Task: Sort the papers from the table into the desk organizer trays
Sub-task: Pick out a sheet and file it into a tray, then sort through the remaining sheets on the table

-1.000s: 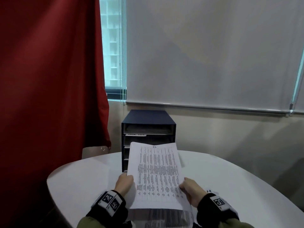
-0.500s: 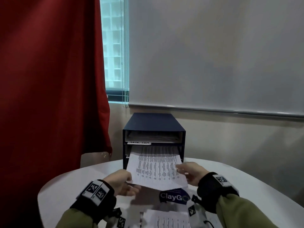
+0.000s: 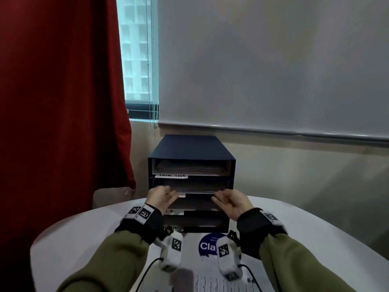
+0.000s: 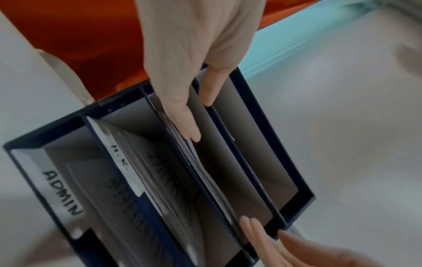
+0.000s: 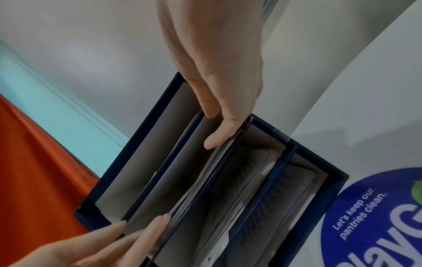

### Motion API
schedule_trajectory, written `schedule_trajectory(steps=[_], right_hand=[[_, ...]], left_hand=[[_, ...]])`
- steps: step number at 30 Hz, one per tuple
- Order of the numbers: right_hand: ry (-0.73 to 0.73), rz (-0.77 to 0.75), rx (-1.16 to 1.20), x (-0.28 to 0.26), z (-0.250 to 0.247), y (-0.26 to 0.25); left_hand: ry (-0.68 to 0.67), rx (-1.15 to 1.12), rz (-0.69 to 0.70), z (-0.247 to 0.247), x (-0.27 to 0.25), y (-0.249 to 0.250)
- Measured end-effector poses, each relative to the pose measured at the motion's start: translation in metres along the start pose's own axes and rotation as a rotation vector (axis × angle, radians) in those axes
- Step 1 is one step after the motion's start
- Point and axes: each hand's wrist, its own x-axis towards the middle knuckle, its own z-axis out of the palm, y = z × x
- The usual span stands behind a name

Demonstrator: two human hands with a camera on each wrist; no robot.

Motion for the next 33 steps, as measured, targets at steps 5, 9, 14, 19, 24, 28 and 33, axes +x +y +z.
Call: schedule_trajectory(steps=[5,9,14,19,24,28,33], right_hand=[[-0.001,0.060,-0.236,-0.027,-0.033,0.017],[-0.008,0.124,-0.607,-0.063,-0.081,0.026],[0.119,0.268,-1.002,-0.115,-0.145,0.014],[0.202,0.370,-1.071,-0.153,-0.185,0.029],[0.202,0.341,-0.953,-0.168,-0.184,0.034],[0.177,0.285,-1.086,-0.174,-0.172,0.038],[0.163,0.227,-1.260,-0.169,-0.176,0.037]], left_hand=[[0.023,0.322,-0.009,-0.013,-0.023,-0.020],[-0.208,0.917,-0.163,-0.034,-0.058,-0.056],[-0.218,1.190,-0.321,-0.063,-0.077,-0.101],[-0.059,1.135,-0.122,-0.069,-0.089,-0.111],[-0.092,1.007,-0.165,-0.066,-0.106,-0.112],[-0.129,0.973,-0.279,-0.064,-0.114,-0.114],[-0.254,1.072,-0.315,-0.055,-0.133,-0.106]])
